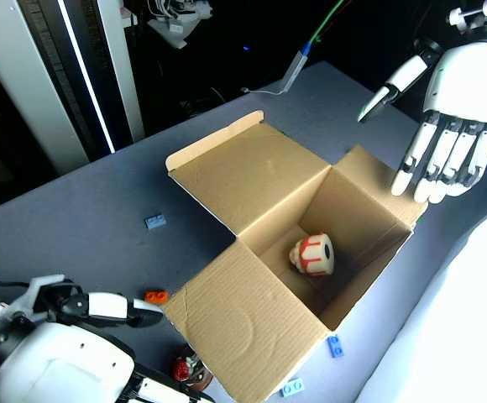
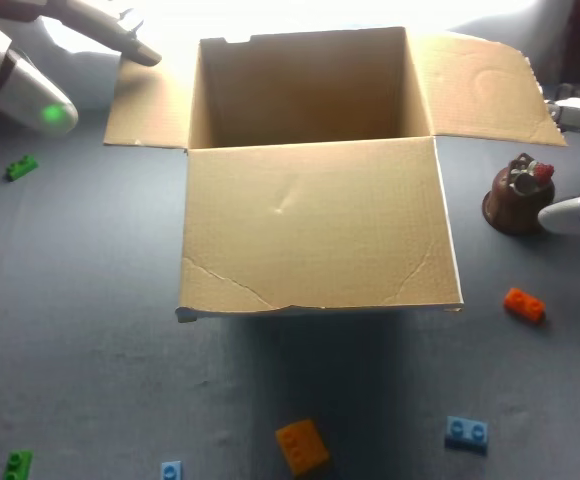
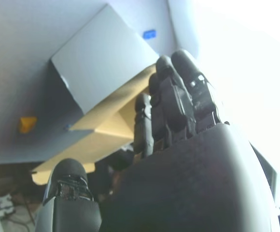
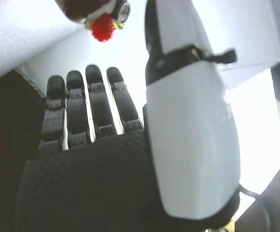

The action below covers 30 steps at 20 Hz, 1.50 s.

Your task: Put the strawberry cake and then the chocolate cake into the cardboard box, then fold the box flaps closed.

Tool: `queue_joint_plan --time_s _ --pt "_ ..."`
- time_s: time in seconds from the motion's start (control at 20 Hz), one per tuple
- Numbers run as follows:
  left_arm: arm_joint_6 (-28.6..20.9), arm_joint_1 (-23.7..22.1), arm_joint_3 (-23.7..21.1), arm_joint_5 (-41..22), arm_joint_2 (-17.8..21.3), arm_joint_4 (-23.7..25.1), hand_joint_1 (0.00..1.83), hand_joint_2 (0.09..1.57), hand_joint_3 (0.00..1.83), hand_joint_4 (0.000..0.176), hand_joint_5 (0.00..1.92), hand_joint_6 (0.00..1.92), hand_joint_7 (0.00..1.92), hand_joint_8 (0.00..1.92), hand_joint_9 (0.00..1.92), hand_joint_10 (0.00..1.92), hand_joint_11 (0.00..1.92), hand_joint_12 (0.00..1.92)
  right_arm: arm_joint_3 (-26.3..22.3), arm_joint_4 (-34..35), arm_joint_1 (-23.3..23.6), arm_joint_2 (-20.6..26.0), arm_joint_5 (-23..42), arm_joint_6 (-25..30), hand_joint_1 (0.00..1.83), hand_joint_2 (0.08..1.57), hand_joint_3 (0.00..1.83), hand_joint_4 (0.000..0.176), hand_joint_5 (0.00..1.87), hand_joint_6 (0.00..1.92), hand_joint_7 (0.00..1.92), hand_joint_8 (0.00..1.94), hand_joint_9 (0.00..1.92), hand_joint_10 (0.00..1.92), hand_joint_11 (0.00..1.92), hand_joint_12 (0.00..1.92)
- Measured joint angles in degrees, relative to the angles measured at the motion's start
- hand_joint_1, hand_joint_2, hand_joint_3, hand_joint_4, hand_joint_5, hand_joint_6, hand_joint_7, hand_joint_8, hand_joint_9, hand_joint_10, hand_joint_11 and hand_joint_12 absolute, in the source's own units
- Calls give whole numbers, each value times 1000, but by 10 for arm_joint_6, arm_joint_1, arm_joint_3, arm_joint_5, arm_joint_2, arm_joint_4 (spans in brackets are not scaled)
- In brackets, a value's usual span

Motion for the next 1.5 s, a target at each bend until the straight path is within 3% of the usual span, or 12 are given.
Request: queue_joint_plan --time_s 0.15,0.45,0.55,0.8,0.85,1.05,1.25,1.3,1.45,1.5 --pt "0 5 -18 -2 29 4 34 1117 6 86 205 0 300 2 391 4 2 1120 36 6 -12 -27 7 -7 929 1036 6 2 101 1 117 0 63 0 0 1" --pt "6 45 -88 5 95 2 65 1136 9 64 224 6 318 5 403 5 15 1122 68 7 -18 -57 24 -8 989 1024 0 0 48 0 67 2 38 2 0 0" --pt "20 66 -113 14 111 -8 78 1139 8 69 223 4 320 4 406 6 26 1129 68 8 -21 -66 23 -8 964 1046 9 0 31 0 49 0 27 0 0 0" --pt "159 149 -193 68 161 -131 67 1153 8 72 211 4 315 2 412 6 36 1129 68 6 -23 -81 17 -4 824 1046 6 9 50 11 84 9 62 14 0 0" --pt "183 168 -203 75 165 -144 38 1146 4 77 219 7 317 2 410 4 35 1126 68 7 -23 -81 18 -4 801 1059 12 3 76 21 68 1 49 8 0 0" --pt "198 220 -207 82 166 -206 30 1143 1 78 207 0 305 0 401 0 19 1120 68 8 -17 -81 17 -4 852 1053 6 18 29 1 73 10 52 9 4 2" --pt "198 227 -207 74 163 -243 12 1143 1 62 221 7 302 3 391 3 19 1121 68 7 -17 -82 22 -4 948 1039 0 14 27 7 0 0 21 0 7 3" --pt "198 233 -207 74 160 -257 37 1147 2 65 218 4 313 6 400 5 22 1119 68 7 -17 -82 22 -4 996 1024 0 2 72 24 57 21 33 6 17 11" --pt "186 266 -205 76 148 -261 24 1137 0 74 224 1 323 1 405 2 36 1094 68 7 -17 -82 23 -6 909 1055 7 0 57 14 82 20 32 4 12 19" --pt "174 272 -200 71 144 -262 33 1135 0 82 225 1 320 0 411 4 48 1100 68 8 -17 -81 23 -7 1002 1037 0 0 67 18 83 17 46 10 2 3"
